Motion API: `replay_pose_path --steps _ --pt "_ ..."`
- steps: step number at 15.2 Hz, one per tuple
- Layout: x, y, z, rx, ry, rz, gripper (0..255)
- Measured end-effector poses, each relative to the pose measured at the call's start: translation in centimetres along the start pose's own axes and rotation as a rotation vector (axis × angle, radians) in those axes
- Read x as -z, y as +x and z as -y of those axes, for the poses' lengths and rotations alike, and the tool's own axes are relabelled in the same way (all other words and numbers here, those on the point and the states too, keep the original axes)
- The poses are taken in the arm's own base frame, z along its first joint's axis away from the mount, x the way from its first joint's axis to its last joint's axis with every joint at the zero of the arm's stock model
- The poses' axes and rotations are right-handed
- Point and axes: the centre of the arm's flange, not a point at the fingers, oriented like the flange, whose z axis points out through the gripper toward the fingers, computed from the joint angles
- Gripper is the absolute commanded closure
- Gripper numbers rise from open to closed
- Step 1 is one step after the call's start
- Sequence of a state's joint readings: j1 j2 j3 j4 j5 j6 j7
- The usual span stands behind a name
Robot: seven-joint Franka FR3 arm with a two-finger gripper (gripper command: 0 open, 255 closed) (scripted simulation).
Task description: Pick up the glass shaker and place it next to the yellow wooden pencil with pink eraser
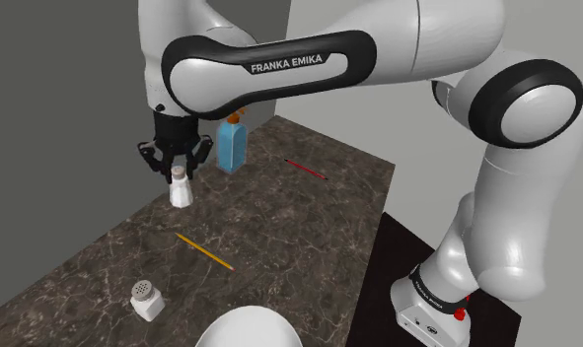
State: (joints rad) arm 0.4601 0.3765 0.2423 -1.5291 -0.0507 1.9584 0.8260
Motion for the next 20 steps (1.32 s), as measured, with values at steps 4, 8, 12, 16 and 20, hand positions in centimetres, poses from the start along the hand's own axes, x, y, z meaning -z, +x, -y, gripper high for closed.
replay_pose_path --steps 4,8,12,16,20 --pt "-1.2 -0.2 5.2 0.000 0.000 0.000 255" --pt "-2.5 -0.7 9.4 0.000 0.000 0.001 255" --pt "-4.7 -0.8 9.9 -0.002 0.000 0.000 255" --pt "-6.8 -0.7 9.8 -0.002 0.000 0.000 255" --pt "-8.3 -0.8 9.6 -0.002 0.000 0.000 255"
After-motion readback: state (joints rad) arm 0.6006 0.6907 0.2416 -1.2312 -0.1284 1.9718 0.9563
